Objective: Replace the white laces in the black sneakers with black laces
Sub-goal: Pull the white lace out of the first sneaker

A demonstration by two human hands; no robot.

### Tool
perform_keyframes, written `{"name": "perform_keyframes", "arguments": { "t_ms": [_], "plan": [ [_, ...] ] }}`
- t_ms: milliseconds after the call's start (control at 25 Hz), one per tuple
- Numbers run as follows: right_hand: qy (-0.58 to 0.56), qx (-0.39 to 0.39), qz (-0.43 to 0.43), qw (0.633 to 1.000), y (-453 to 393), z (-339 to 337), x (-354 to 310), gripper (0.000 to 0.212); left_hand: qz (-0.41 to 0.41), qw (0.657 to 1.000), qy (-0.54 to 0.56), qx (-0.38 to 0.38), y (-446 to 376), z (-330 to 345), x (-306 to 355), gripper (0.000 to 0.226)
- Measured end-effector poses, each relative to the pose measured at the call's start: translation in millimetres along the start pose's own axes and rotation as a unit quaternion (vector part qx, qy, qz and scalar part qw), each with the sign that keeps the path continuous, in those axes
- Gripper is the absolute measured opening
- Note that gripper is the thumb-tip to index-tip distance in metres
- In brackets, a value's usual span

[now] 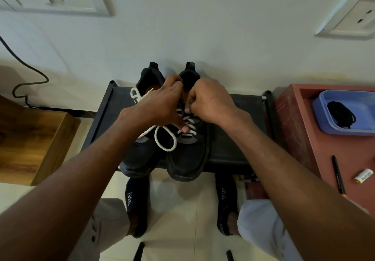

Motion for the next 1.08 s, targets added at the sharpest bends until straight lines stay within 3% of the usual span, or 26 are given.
{"name": "perform_keyframes", "arguments": {
  "t_ms": [120,240,440,720,840,920,1080],
  "plan": [
    [-0.015,-0.005,-0.008,1.0,3,-11,8,0.01,0.004,1.0,-0.007,0.001,0,1,-4,0.1],
    [-0.057,0.024,-0.029,0.998,2,-20,9,0.003,0.021,1.0,-0.006,0.012,1,-1,-5,0.099],
    [0.041,0.016,-0.059,0.997,3,9,-9,0.006,0.001,0.994,-0.107,0.034,4,-4,-12,0.102],
    [-0.064,0.041,0.11,0.991,7,-35,38,0.016,-0.023,0.998,-0.05,0.021,0,2,-11,0.096],
    [-0.048,0.07,0.016,0.996,5,-34,19,0.015,-0.019,0.998,-0.057,0.019,1,4,-10,0.098],
    [0.023,0.056,-0.056,0.997,6,-21,2,0.015,-0.015,0.999,-0.045,0.02,1,5,-9,0.092],
    [0.095,0.044,-0.06,0.993,8,2,2,0.013,-0.024,0.999,-0.021,0.012,-1,7,-10,0.085]
  ]
}}
Point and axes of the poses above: each hand's wrist, its own y-axis away from the middle knuckle, its own z-axis out of the palm, x = y × z, the point moved 7 cm from there along -y, towards the middle knuckle, and after that the axes turned 8 degrees about x, right-handed, at the moved point
